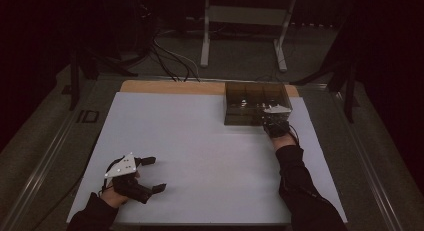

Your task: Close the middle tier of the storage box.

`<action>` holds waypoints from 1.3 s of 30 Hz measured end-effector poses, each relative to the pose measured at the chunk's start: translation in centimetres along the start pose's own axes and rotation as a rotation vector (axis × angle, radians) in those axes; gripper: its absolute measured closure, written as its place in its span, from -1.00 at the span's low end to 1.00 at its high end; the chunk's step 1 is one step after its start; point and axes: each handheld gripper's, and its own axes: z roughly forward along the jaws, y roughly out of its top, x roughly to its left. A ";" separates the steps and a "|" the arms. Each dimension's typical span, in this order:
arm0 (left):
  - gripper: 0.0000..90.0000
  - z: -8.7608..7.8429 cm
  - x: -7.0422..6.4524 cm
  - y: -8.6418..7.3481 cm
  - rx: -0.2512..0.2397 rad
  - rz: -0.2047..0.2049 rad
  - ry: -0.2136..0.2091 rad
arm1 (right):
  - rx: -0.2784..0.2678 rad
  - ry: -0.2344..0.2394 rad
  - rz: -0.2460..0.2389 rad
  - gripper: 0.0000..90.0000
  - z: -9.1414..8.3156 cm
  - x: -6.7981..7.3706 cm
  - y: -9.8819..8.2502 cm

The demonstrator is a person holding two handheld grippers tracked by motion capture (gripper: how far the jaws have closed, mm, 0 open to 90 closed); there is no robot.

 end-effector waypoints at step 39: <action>-0.98 0.0 0.0 0.1 -0.002 0.001 0.003 | -0.011 -0.016 0.032 1.00 -0.9 -0.2 0.0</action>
